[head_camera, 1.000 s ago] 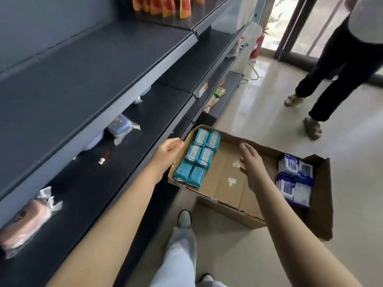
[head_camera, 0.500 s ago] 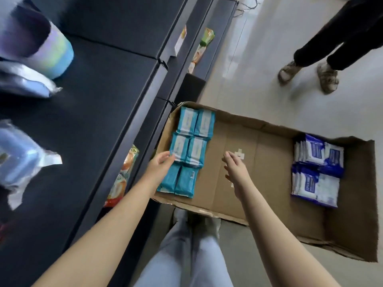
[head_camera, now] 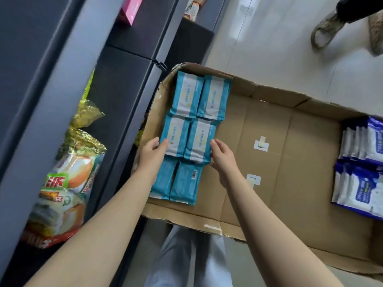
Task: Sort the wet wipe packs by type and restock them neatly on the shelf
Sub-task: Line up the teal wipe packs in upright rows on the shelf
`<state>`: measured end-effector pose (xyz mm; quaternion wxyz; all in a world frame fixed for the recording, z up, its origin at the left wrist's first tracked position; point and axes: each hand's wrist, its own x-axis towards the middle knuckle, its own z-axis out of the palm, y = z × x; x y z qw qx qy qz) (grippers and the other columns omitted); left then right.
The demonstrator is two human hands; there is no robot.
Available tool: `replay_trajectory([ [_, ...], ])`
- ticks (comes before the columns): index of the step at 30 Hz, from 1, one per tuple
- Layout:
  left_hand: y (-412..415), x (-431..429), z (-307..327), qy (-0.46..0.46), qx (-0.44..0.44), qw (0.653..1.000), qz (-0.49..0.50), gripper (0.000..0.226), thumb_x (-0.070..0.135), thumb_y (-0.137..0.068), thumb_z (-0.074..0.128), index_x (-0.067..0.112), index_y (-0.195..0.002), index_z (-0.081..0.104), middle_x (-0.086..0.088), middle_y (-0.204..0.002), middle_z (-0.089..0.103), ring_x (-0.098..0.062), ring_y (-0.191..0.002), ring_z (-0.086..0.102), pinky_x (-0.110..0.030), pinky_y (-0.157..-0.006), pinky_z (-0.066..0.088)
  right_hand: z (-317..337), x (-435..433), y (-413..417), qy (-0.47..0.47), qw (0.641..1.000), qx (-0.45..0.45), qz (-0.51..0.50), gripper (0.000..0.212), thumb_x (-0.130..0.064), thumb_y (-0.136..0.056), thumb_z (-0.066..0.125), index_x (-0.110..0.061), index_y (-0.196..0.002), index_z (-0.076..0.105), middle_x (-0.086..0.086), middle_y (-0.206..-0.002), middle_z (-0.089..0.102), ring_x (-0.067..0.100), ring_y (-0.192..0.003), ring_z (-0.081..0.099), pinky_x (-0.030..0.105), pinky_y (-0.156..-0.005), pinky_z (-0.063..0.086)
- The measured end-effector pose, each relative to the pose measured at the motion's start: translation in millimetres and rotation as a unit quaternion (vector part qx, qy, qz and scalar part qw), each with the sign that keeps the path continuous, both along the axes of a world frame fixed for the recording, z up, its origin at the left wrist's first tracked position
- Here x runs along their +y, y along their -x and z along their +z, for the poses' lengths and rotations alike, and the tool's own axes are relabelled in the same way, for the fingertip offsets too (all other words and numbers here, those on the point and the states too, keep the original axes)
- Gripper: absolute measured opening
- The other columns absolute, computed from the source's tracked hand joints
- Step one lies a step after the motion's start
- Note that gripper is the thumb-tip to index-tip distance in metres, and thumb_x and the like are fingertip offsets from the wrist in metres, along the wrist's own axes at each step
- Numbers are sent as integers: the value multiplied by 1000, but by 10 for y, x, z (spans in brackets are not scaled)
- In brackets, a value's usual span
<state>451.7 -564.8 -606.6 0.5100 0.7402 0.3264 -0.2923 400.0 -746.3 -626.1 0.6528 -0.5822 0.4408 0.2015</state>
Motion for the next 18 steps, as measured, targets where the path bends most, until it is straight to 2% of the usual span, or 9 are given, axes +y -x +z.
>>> replay_trajectory([
  [5,-54,-27,-91,-19,-19,999,19,48,33,-94,63,17,-138,52,2,-131,55,-8,-111,51,-24,-89,38,-105,-11,8,12,999,12,-37,45,-39,-95,62,-15,-133,53,1,-127,61,17,-114,60,42,-101,51],
  [9,-110,-110,-147,-9,-14,1000,21,37,26,-93,67,10,-125,59,3,-104,62,-2,-85,56,-15,-67,41,-176,-25,-24,12,999,14,-27,36,-31,-92,69,-11,-119,60,10,-119,66,18,-94,63,30,-80,54],
  [11,-114,-131,-175,4,-6,1000,7,31,21,-93,67,7,-120,61,-1,-104,67,-5,-83,61,-16,-65,44,-204,-4,-34,24,999,18,-14,33,-25,-91,70,-7,-117,63,14,-118,68,17,-88,61,32,-79,53],
  [13,-108,-127,-180,3,-5,1000,1,30,20,-93,66,7,-120,61,-2,-104,67,-9,-87,62,-19,-69,46,-202,12,-30,29,999,19,-19,24,-22,-93,68,-8,-112,63,13,-117,68,16,-90,62,35,-84,54],
  [16,-77,-114,-114,-2,-24,1000,1,20,19,-96,61,14,-115,57,1,-109,62,-10,-93,58,-19,-70,43,-114,-19,10,32,999,-5,-42,17,-21,-98,61,-13,-112,58,10,-118,67,15,-93,63,27,-73,52],
  [18,-26,-113,-15,6,-43,999,15,13,17,-98,58,15,-111,55,1,-108,64,-7,-90,59,-18,-69,43,6,-83,74,36,997,-32,-62,15,-20,-100,57,-16,-114,56,8,-115,68,14,-92,64,27,-73,53],
])
